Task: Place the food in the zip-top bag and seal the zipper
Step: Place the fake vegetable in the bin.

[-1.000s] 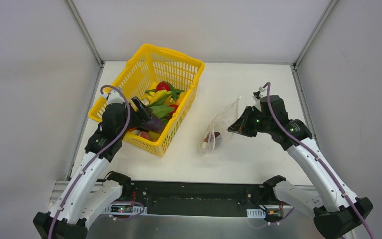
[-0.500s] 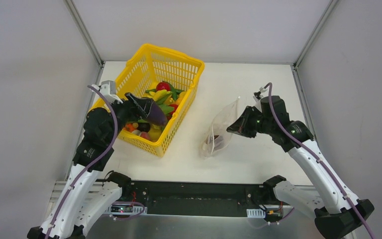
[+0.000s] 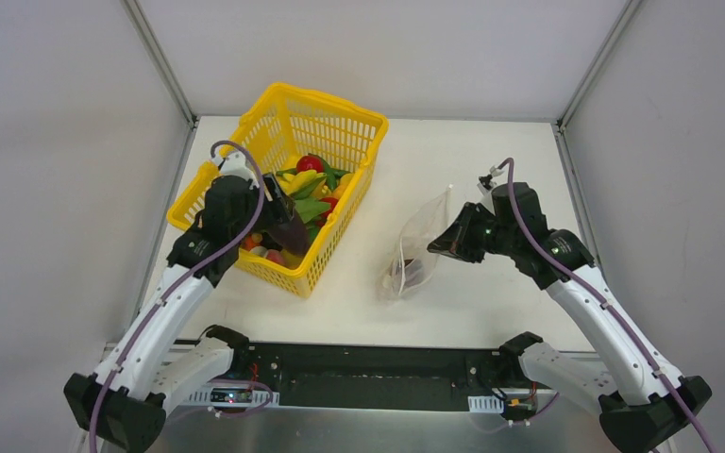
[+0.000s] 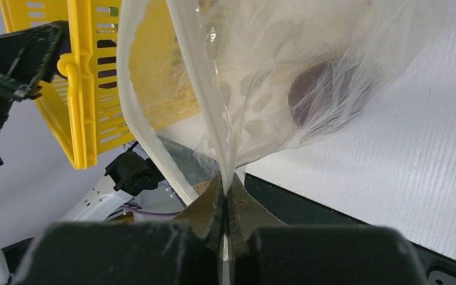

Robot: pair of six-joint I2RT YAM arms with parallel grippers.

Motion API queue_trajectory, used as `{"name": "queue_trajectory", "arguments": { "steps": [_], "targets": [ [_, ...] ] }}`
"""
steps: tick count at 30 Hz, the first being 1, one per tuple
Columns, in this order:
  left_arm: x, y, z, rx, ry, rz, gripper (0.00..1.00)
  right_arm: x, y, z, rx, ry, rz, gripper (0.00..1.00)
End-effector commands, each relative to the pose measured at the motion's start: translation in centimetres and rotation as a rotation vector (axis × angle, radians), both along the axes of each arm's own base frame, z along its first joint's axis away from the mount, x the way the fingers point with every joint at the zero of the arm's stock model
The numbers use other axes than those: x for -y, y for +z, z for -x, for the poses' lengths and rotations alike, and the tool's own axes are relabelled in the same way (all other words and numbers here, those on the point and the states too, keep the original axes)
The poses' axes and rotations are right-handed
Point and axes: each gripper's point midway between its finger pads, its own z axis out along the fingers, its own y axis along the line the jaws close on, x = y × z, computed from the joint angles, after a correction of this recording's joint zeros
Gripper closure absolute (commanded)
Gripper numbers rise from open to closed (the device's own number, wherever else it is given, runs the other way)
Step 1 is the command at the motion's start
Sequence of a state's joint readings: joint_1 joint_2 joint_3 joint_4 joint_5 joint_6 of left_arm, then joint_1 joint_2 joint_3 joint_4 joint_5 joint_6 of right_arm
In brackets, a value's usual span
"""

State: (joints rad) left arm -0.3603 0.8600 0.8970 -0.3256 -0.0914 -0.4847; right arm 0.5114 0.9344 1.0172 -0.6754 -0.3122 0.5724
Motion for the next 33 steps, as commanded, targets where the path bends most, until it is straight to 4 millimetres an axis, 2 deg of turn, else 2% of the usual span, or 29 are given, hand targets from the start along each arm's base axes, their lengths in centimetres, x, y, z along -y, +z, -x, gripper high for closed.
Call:
{"name": "queue_trajectory", "arguments": {
  "steps": [1,6,9,12,15,21,25,29,33],
  "targets": [
    [-1.8,-5.5,-0.5,-0.160,0.117,-0.089,0.71,-0.5,1.7,-0.1,0.051,0.004,-0.045,1.00],
    [-1.1,-10.1,-1.0,-0.281,0.124,-0.087,0.68,-0.4,1.9,0.1,0.054,0.006,-0.047,1.00],
    [-0.9,-11.8,-0.5,-0.352,0.110,-0.107,0.56,-0.3,2.0,0.2,0.064,0.001,-0.046,1.00],
    [-0.7,-12.9,0.1,-0.404,0.094,-0.113,0.47,-0.3,2.0,0.1,0.064,0.002,-0.046,1.00],
    [-0.6,-13.5,0.7,-0.432,0.085,-0.110,0.35,-0.4,2.0,0.1,0.062,0.007,-0.045,1.00],
    [-0.6,-13.9,2.0,-0.479,0.064,-0.117,0.20,-0.4,2.1,0.1,0.064,0.010,-0.044,1.00],
    [-0.5,-14.0,2.8,-0.510,0.033,-0.127,0.18,-0.4,2.2,0.1,0.066,0.011,-0.045,1.00],
    [-0.6,-14.0,3.1,-0.524,0.025,-0.140,0.24,-0.4,2.3,0.1,0.065,0.012,-0.046,1.00],
    [-0.8,-15.0,3.3,-0.567,0.015,-0.166,0.19,-0.4,2.4,0.2,0.068,0.011,-0.049,1.00]
  ]
}}
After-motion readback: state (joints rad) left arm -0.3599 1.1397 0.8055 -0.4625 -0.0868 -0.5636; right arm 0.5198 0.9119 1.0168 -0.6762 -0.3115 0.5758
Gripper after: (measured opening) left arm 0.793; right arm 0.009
